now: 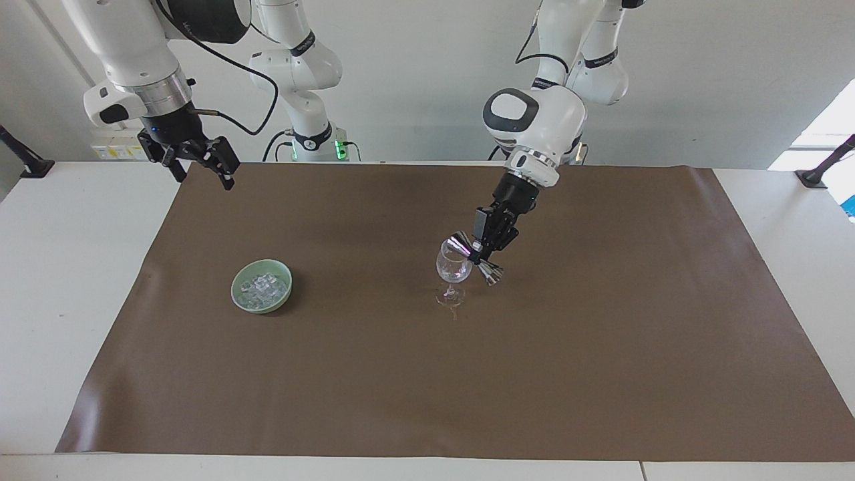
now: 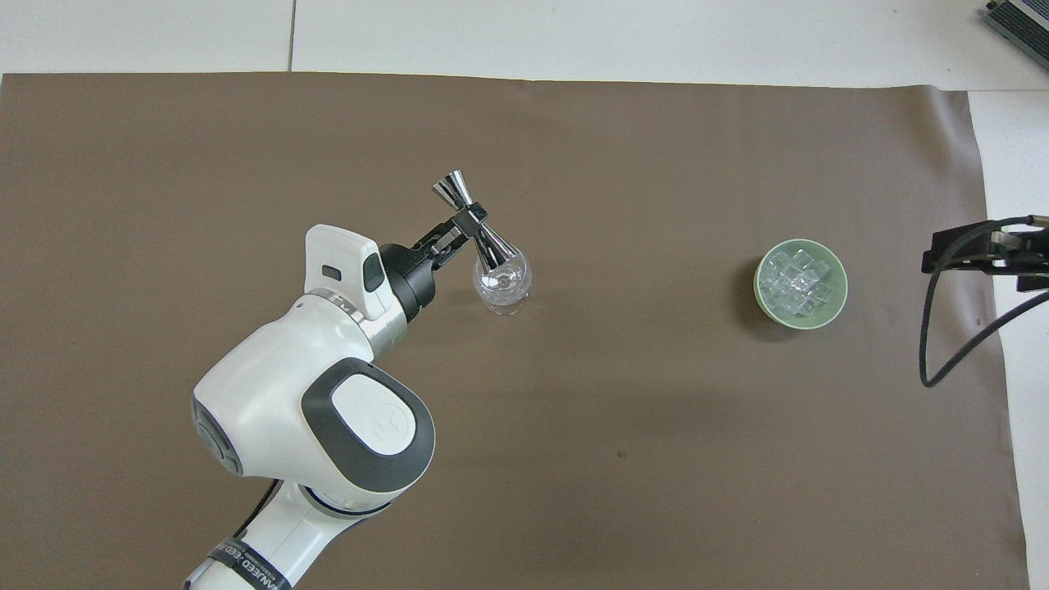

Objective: Pour wine and add ice with both arms
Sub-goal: 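Tilt the jigger over the clear glass with the left gripper to pour, then turn the jigger upright and carry it back with the left gripper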

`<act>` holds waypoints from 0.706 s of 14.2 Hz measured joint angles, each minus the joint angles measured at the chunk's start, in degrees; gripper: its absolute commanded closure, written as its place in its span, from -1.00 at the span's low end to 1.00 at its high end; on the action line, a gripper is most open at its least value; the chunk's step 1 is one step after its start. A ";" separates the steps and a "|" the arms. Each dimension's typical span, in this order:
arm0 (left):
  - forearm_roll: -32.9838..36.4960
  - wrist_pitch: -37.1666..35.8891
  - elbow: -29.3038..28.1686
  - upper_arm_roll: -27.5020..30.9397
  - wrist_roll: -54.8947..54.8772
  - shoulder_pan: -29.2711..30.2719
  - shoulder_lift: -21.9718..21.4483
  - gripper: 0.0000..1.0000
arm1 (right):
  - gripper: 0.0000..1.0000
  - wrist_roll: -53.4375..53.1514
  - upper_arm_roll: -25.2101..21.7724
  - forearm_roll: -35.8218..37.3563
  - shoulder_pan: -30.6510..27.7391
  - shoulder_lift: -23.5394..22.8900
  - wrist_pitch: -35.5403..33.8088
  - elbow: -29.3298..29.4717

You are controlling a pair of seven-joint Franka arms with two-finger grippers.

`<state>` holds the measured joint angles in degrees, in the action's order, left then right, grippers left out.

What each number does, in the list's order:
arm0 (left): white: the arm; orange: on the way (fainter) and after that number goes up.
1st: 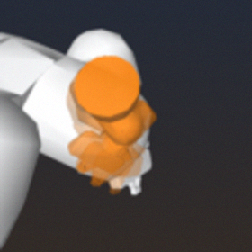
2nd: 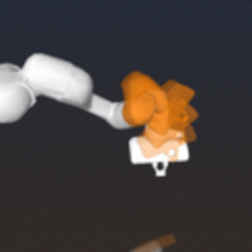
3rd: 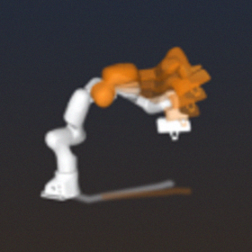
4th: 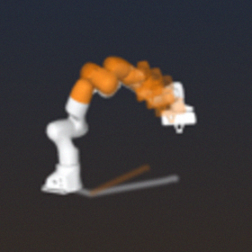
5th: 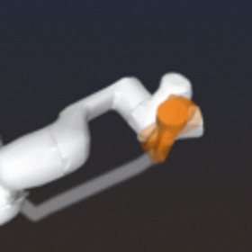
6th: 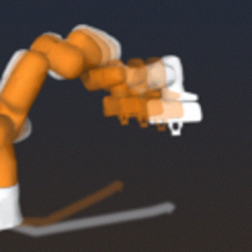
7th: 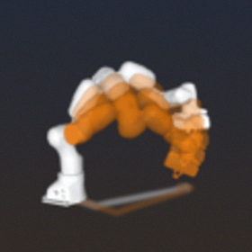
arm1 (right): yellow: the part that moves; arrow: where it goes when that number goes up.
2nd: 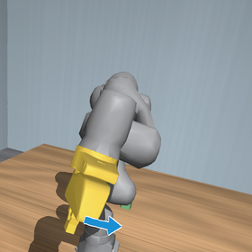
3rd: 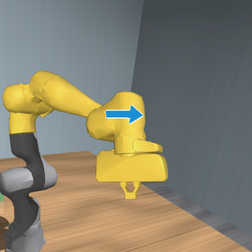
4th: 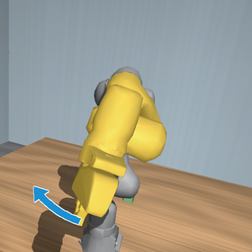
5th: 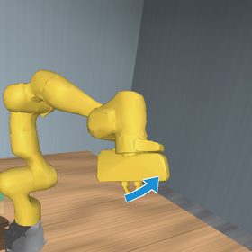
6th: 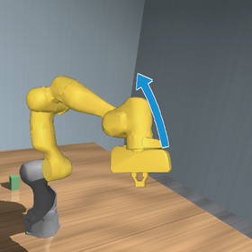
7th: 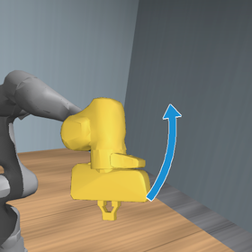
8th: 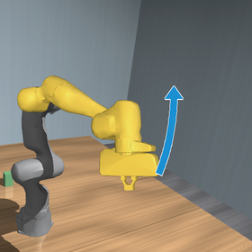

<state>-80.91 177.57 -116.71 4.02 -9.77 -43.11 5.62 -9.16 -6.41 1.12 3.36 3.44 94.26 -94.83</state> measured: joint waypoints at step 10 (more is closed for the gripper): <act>-0.09 -14.31 0.53 1.10 9.12 9.44 -1.96 1.00 | -1.00 0.00 0.00 0.00 0.00 0.00 0.00 0.00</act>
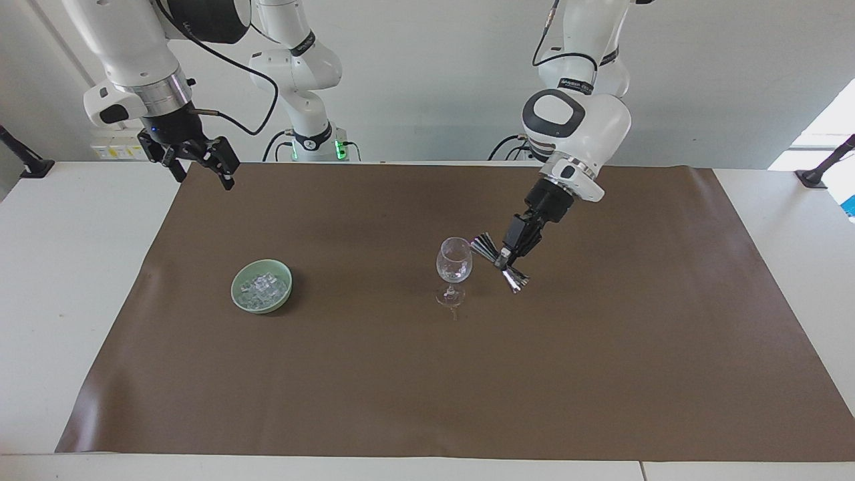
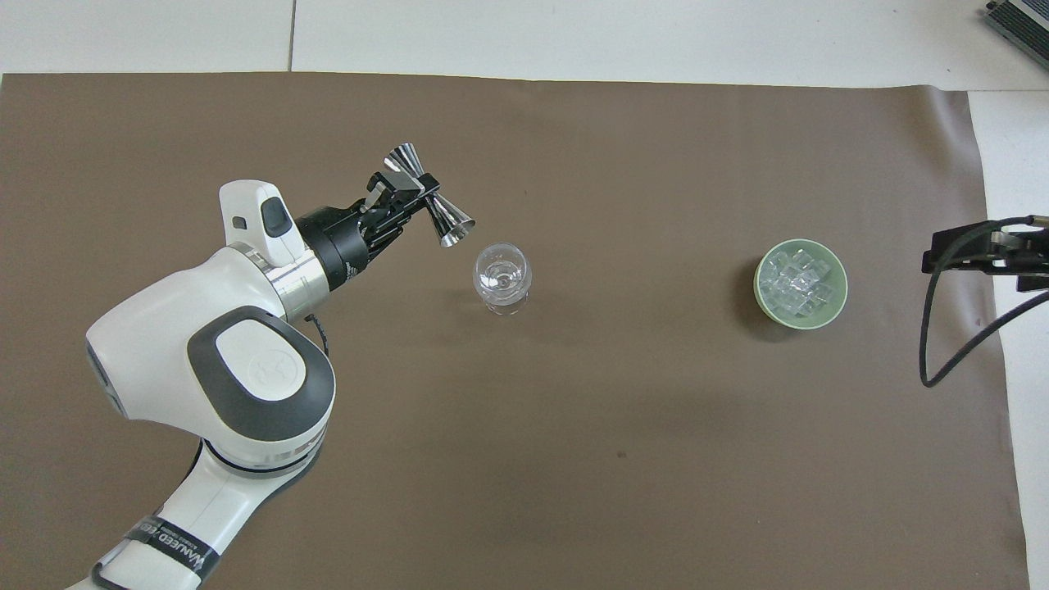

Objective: Pour wine and add ice with both arms
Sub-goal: 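Turn the jigger upright and carry it back with the left gripper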

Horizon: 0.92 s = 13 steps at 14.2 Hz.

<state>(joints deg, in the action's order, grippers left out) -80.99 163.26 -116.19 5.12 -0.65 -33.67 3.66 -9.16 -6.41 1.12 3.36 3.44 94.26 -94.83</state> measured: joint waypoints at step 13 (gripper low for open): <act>0.03 -20.12 0.48 0.48 31.45 17.08 -0.63 1.00 | -1.00 0.00 0.00 0.00 0.00 0.00 -1.38 0.00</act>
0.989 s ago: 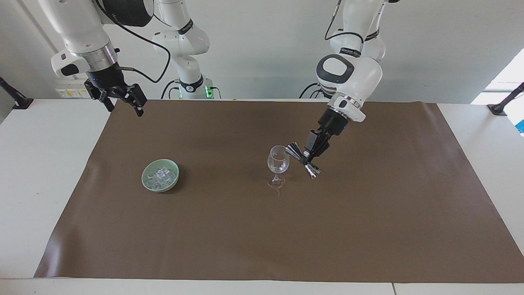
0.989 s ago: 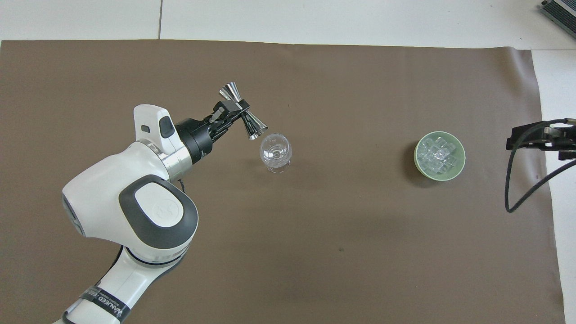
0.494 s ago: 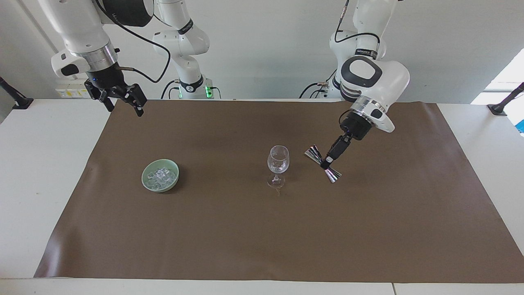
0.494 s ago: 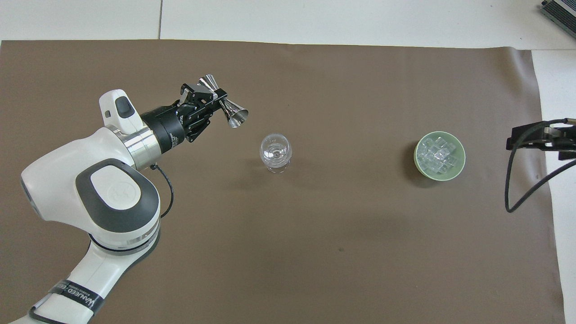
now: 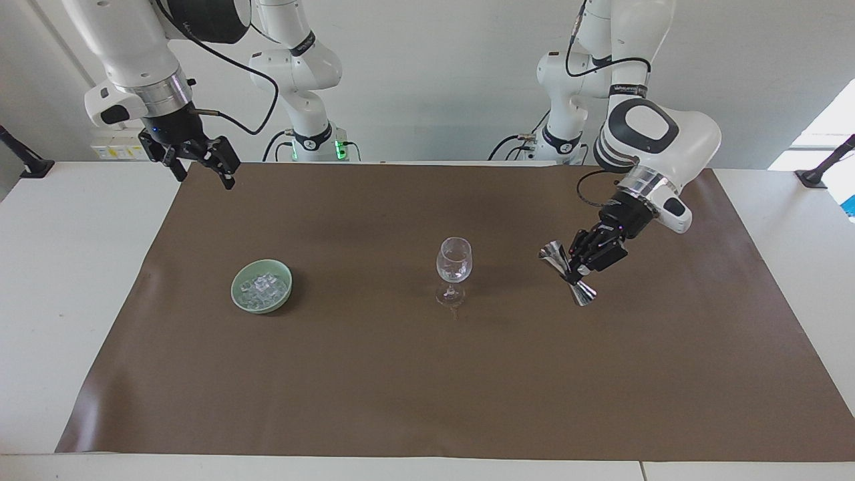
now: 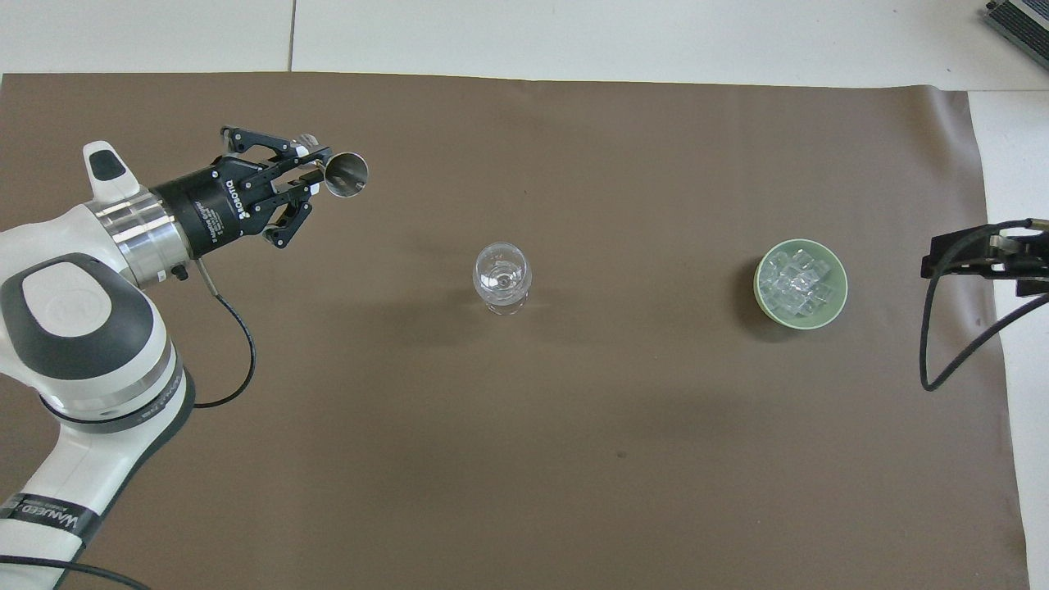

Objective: Pour wine and add ice with both arms
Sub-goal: 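Turn the jigger upright and carry it back with the left gripper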

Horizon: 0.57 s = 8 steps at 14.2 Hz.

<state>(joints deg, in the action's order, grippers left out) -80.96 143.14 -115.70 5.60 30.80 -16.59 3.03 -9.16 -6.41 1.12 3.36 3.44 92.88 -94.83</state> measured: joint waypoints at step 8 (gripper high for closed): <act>0.21 -14.09 -0.12 0.06 17.44 11.56 2.05 1.00 | -1.00 2.18 0.01 0.00 0.00 0.66 2.25 -2.03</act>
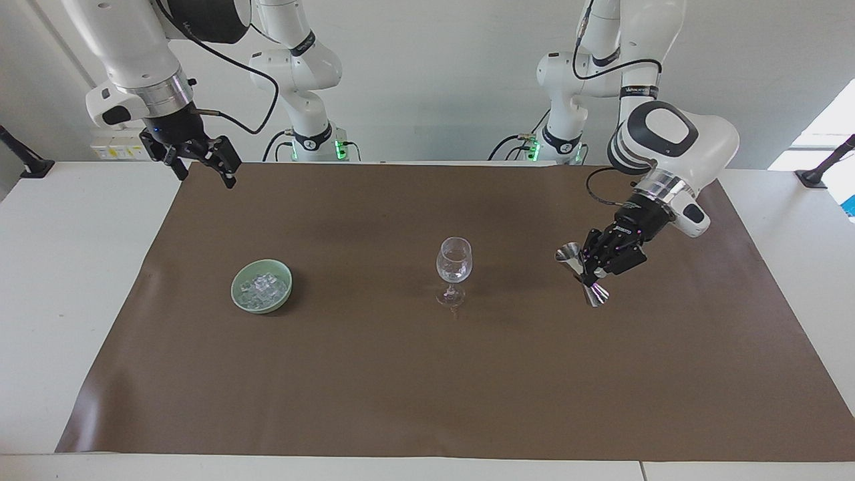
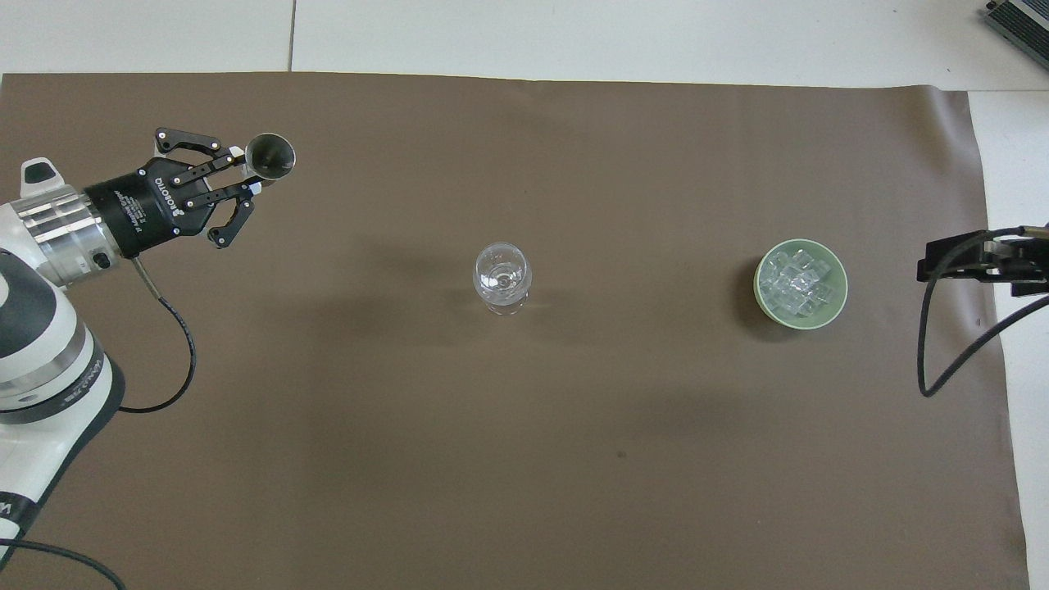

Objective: Pour wine and add ice with both arms
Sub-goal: 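Turn the jigger upright and carry it back with the left gripper, then lower the jigger with the left gripper while the right gripper reaches the bowl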

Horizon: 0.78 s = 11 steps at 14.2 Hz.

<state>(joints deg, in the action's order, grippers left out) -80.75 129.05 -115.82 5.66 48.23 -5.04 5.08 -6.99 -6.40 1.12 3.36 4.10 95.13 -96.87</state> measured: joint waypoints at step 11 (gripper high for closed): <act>-0.90 -16.20 2.20 -0.05 4.19 15.90 12.53 1.00 | -1.00 5.61 0.58 0.00 0.07 3.36 12.12 -11.65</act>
<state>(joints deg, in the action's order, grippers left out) -81.65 112.85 -113.62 5.61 52.42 10.87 17.61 -1.38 -5.82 1.12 3.43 7.46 107.25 -108.52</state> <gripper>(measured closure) 0.789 0.000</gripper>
